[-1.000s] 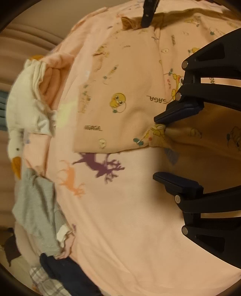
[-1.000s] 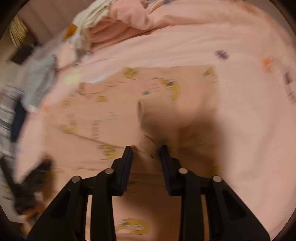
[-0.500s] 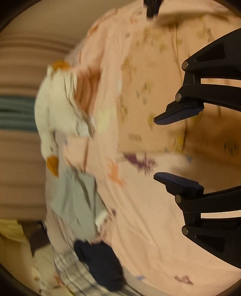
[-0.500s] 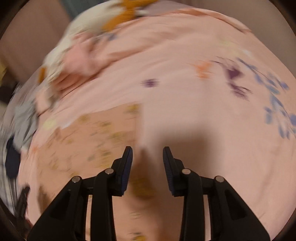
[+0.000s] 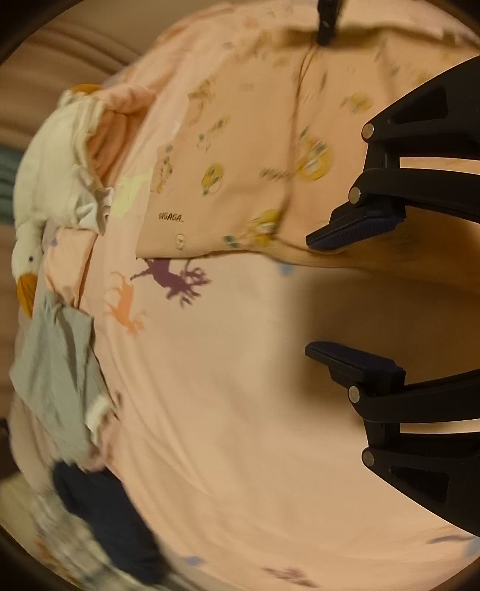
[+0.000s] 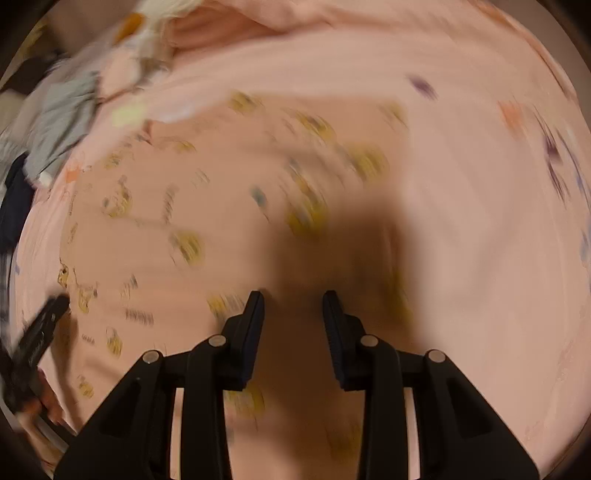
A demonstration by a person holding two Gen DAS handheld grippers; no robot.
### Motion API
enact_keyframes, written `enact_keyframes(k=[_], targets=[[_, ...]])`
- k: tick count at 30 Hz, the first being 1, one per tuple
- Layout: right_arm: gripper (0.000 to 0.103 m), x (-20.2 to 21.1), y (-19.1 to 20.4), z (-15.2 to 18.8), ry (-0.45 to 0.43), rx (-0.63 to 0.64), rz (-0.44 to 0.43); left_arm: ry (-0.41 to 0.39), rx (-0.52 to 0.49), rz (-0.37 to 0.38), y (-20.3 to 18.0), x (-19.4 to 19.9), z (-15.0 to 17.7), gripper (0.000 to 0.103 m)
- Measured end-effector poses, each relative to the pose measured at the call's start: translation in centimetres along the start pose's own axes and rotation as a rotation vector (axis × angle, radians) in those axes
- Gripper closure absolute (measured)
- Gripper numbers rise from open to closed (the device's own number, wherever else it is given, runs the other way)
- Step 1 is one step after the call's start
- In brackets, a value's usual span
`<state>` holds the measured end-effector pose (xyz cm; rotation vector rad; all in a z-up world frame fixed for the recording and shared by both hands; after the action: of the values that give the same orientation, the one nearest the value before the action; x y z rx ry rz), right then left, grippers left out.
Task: Fold small clothes
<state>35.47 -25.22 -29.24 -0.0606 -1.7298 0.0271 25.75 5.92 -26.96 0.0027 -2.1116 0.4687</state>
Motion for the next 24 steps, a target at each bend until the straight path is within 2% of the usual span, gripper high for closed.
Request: enact_keyframes(k=[2, 3, 4, 5, 6, 7, 9, 12, 15, 18, 22, 24], targets=[[0.067, 1.8, -1.4, 1.1, 0.013, -0.080, -0.021, -0.037, 0.010, 0.056, -0.1, 3.3, 1.0, 0.049], [0.060, 3.4, -2.4, 1.6, -0.015, -0.126, -0.080, -0.083, 0.031, 0.092, 0.0, 5.1, 1.0, 0.048], [0.050, 5.3, -3.7, 2.5, -0.066, -0.192, -0.178, -0.135, 0.063, 0.124, 0.4, 7.1, 1.5, 0.045], [0.022, 6.9, -5.0, 3.9, -0.121, -0.267, -0.296, -0.169, 0.091, 0.168, 0.6, 8.8, 2.1, 0.038], [0.001, 7.6, -5.9, 5.1, -0.148, -0.312, -0.364, -0.177, 0.104, 0.207, 0.6, 9.7, 2.5, 0.036], [0.000, 8.2, -7.0, 7.1, -0.167, -0.374, -0.448, -0.166, 0.113, 0.253, 0.6, 10.5, 3.3, 0.031], [0.002, 8.0, -8.5, 10.6, -0.122, -0.435, -0.527, -0.129, 0.129, 0.312, 0.5, 11.1, 5.1, 0.031], [0.003, 8.0, -9.8, 14.2, -0.104, -0.450, -0.595, -0.080, 0.147, 0.360, 0.4, 10.4, 7.8, 0.031], [0.003, 8.2, -11.0, 16.7, -0.102, -0.441, -0.580, 0.007, 0.209, 0.349, 1.0, 8.0, 9.8, 0.031], [0.003, 7.6, -11.4, 18.0, -0.076, -0.435, -0.567, 0.091, 0.310, 0.359, 1.8, 6.3, 10.2, 0.031], [0.004, 5.7, -12.6, 20.1, -0.022, -0.445, -0.641, 0.056, 0.352, 0.386, 2.3, 7.1, 10.6, 0.031], [0.006, 5.1, -12.7, 20.7, 0.008, -0.431, -0.650, 0.057, 0.360, 0.418, 2.5, 7.2, 11.0, 0.031]])
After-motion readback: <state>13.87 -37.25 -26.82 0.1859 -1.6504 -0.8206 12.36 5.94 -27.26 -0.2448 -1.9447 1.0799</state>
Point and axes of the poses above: each gripper's, at about its wrist camera, not at the fingertips, and x roughly against the way its jaws point, y to its left, z to its underside, the point moved 5 cm from there along -x, roughly the way its jaws point, and after that the axes turned 12 degrees about z, right-handed, at the moved point
